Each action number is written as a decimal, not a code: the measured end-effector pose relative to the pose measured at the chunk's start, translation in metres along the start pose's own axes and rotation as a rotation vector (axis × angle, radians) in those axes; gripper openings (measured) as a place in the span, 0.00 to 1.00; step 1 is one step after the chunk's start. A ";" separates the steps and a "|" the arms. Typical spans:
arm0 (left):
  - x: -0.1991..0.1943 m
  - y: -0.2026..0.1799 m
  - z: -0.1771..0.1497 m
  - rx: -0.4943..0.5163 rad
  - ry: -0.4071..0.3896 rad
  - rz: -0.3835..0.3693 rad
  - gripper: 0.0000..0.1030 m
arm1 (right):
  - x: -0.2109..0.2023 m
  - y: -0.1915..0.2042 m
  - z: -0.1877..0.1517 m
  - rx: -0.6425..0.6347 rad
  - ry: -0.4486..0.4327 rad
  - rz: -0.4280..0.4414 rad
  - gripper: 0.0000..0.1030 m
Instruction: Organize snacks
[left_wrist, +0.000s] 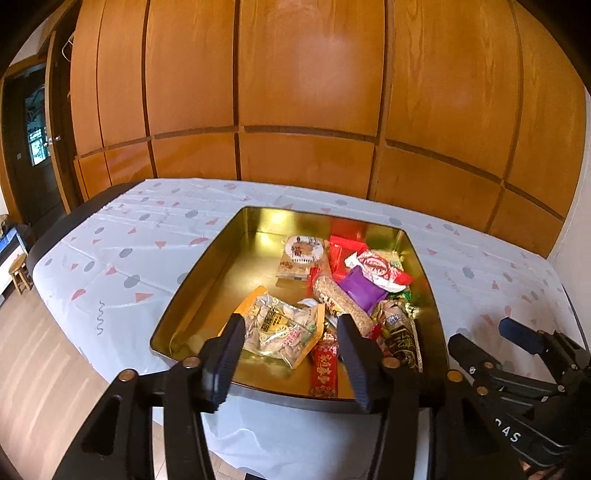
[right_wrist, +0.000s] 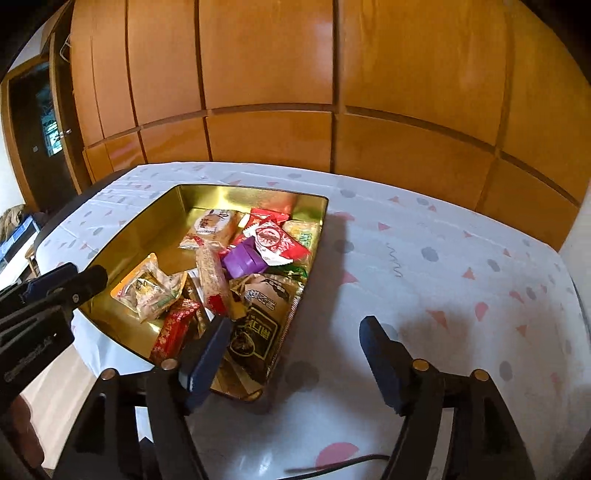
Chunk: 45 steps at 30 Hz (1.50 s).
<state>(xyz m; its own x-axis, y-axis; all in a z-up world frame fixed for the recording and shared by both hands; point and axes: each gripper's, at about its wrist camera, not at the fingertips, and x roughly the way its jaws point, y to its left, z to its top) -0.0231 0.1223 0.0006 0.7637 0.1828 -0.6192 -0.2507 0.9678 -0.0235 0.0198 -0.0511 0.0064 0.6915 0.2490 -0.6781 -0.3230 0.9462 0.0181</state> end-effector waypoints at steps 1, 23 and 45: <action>-0.002 0.000 0.000 0.002 -0.007 0.003 0.53 | 0.000 0.000 -0.001 0.003 0.000 -0.002 0.71; -0.001 0.007 0.002 -0.027 -0.028 0.072 0.69 | -0.010 0.004 -0.005 -0.018 -0.041 -0.006 0.77; 0.000 0.010 0.002 -0.037 -0.035 0.081 0.69 | -0.004 0.014 -0.008 -0.045 -0.036 0.001 0.80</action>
<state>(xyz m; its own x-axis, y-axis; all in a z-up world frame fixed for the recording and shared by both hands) -0.0247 0.1324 0.0021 0.7604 0.2666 -0.5922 -0.3336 0.9427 -0.0040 0.0072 -0.0402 0.0039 0.7138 0.2577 -0.6512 -0.3516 0.9360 -0.0151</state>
